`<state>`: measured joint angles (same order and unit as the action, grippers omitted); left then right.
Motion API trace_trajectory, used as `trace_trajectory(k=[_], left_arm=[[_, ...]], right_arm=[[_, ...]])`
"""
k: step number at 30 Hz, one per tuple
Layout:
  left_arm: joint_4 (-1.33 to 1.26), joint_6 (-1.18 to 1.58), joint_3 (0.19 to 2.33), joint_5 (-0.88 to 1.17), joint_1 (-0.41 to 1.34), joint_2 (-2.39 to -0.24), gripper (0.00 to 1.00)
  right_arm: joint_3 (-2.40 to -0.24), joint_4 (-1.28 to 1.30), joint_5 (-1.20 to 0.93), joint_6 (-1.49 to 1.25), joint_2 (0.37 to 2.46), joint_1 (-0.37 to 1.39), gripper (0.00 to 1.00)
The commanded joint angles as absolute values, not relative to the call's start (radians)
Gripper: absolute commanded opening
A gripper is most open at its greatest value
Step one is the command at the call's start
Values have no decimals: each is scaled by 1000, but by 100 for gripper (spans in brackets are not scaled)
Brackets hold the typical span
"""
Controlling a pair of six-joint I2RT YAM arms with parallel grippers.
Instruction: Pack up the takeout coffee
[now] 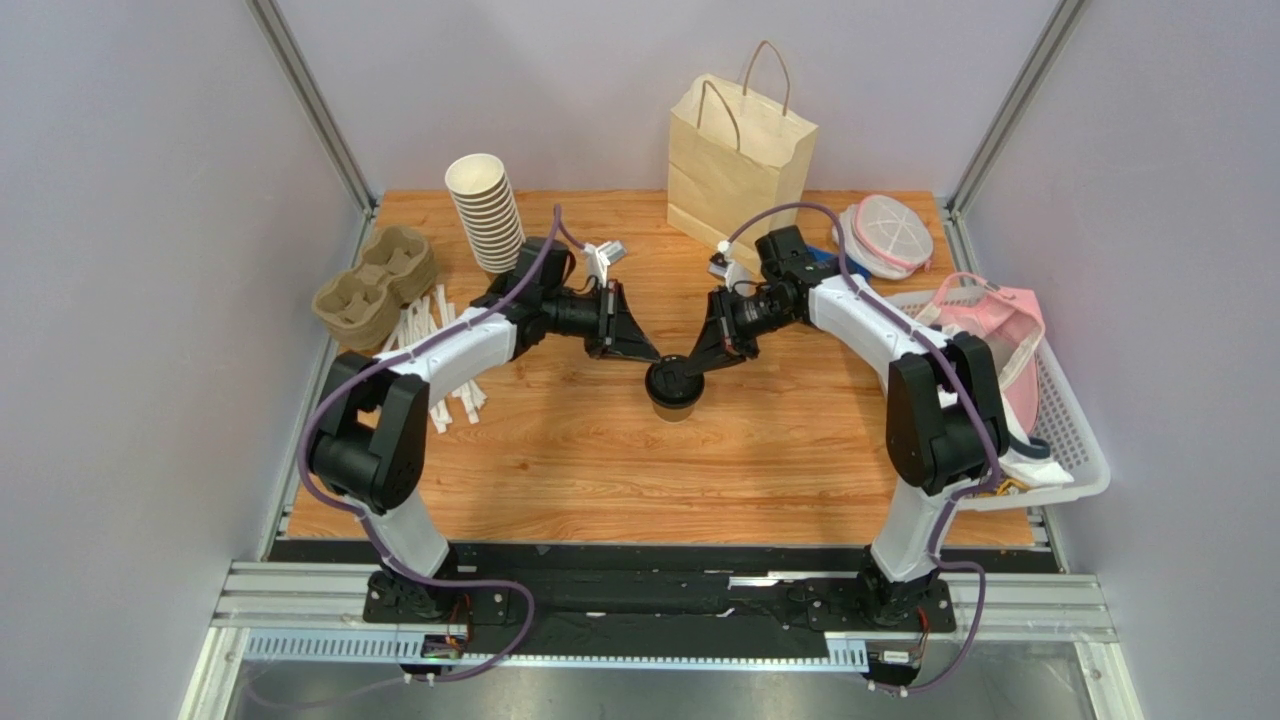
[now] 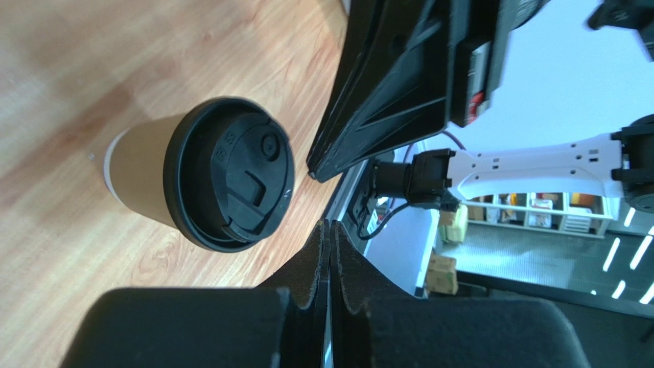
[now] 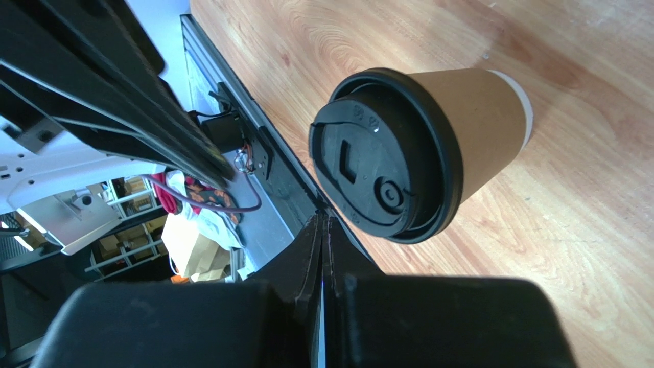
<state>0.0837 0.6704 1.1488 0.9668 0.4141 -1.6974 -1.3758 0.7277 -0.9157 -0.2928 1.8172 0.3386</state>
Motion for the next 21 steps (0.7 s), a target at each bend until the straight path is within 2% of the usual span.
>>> trace_trajectory(k=[1, 21], left_arm=[[31, 713, 1124, 982, 437, -1732, 0], [74, 629, 1072, 916, 414, -1924, 0]], right_arm=[[-1396, 689, -891, -307, 1844, 347, 1], [-1379, 739, -738, -268, 1950, 348, 0]])
